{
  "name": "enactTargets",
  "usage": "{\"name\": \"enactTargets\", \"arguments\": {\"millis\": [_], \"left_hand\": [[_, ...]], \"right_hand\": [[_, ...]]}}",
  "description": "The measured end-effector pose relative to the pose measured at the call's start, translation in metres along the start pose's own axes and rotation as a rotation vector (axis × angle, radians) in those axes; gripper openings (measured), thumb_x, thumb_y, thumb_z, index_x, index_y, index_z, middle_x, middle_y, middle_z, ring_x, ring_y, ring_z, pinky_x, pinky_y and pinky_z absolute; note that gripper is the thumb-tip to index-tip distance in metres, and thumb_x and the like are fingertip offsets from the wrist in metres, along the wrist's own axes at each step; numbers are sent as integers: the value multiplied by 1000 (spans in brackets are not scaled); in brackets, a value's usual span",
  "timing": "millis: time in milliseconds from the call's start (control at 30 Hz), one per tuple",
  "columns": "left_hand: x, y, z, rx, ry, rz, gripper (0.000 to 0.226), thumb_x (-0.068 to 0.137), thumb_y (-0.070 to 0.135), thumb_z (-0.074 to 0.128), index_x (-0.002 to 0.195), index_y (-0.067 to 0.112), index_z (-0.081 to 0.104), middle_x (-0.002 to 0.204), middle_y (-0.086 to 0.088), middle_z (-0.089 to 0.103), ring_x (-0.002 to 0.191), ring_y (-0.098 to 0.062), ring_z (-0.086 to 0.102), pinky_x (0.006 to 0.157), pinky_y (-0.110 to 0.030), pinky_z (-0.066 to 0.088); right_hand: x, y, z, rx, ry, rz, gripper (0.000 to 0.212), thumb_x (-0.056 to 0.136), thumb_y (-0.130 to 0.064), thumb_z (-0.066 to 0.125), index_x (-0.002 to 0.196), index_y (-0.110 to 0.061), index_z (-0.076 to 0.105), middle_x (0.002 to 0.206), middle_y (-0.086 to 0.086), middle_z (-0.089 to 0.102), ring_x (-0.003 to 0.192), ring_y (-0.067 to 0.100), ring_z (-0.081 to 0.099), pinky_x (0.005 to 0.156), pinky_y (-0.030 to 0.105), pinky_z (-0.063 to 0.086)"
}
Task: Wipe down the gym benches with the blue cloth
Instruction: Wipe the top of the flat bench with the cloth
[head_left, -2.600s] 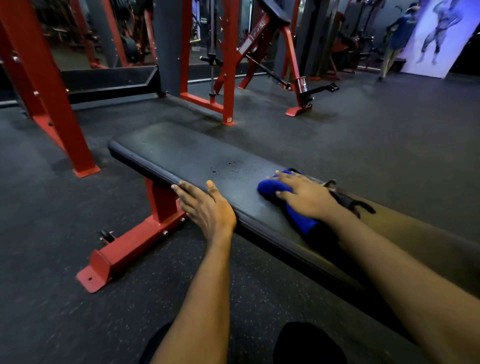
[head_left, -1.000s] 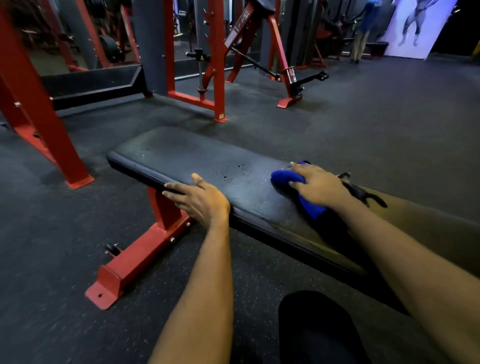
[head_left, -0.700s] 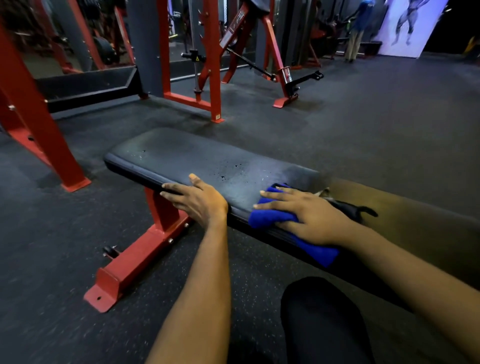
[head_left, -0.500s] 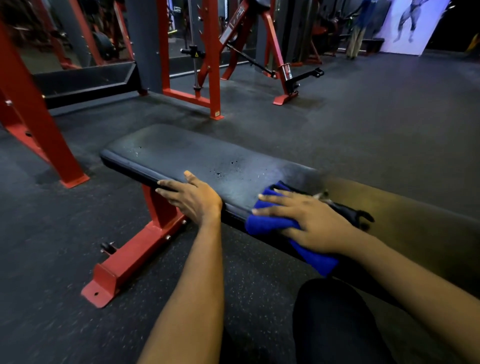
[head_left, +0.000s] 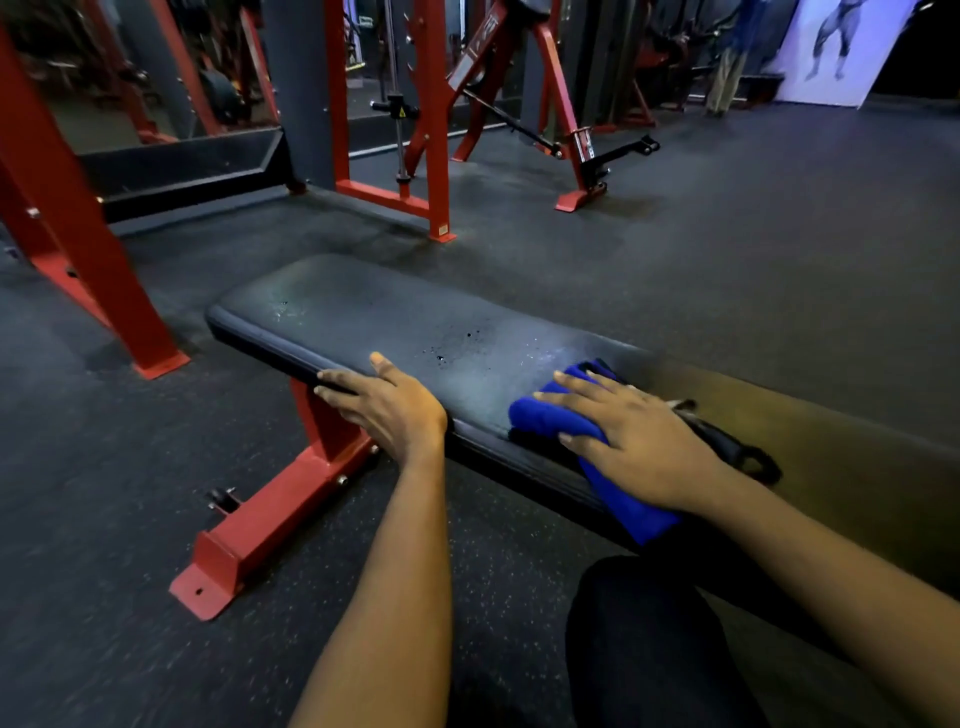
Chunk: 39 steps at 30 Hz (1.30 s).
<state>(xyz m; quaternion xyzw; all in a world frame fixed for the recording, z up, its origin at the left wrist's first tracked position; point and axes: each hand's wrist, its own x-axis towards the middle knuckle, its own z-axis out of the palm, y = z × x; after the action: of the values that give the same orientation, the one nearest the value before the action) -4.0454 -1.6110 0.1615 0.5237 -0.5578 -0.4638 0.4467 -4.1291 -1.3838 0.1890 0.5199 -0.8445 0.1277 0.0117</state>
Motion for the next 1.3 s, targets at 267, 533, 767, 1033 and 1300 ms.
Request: {"name": "enactTargets", "arguments": {"millis": [267, 533, 767, 1033, 1300], "left_hand": [[1, -5, 2, 8, 17, 1, 70, 105, 39, 30, 154, -1, 1, 160, -25, 0, 145, -41, 15, 116, -39, 16], [3, -6, 4, 7, 37, 27, 69, 105, 39, 29, 154, 0, 2, 160, -25, 1, 146, -39, 15, 117, -37, 15], [1, -7, 6, 13, 49, 51, 68, 105, 40, 28, 155, 2, 2, 161, -22, 0, 146, -38, 16, 117, -37, 17], [8, -16, 11, 30, 53, 43, 70, 103, 47, 25, 155, 7, 2, 162, -19, 0, 143, -41, 24, 116, -48, 26], [8, -19, 11, 8, 46, 38, 69, 104, 46, 25, 156, 9, 1, 163, -16, -1, 145, -36, 23, 117, -45, 25]], "right_hand": [[127, 31, 5, -58, -83, 307, 52, 100, -53, 36, 150, -47, 26, 164, -11, 15, 151, 23, 15, 120, 53, 16], [127, 55, 1, 29, -70, 268, 54, 100, -44, 44, 152, -32, 33, 162, -4, 26, 148, 22, 26, 121, 42, 19], [146, 29, 8, 2, -45, 44, 51, 101, -39, 47, 151, -35, 35, 161, -4, 28, 148, 18, 25, 122, 35, 14], [190, 29, 6, 14, -53, 254, 45, 99, -46, 42, 143, -38, 41, 155, -7, 39, 139, 25, 40, 111, 46, 32], [172, 56, 5, 132, -86, 66, 50, 101, -38, 49, 149, -26, 41, 157, -3, 37, 143, 19, 34, 118, 32, 22]]}}
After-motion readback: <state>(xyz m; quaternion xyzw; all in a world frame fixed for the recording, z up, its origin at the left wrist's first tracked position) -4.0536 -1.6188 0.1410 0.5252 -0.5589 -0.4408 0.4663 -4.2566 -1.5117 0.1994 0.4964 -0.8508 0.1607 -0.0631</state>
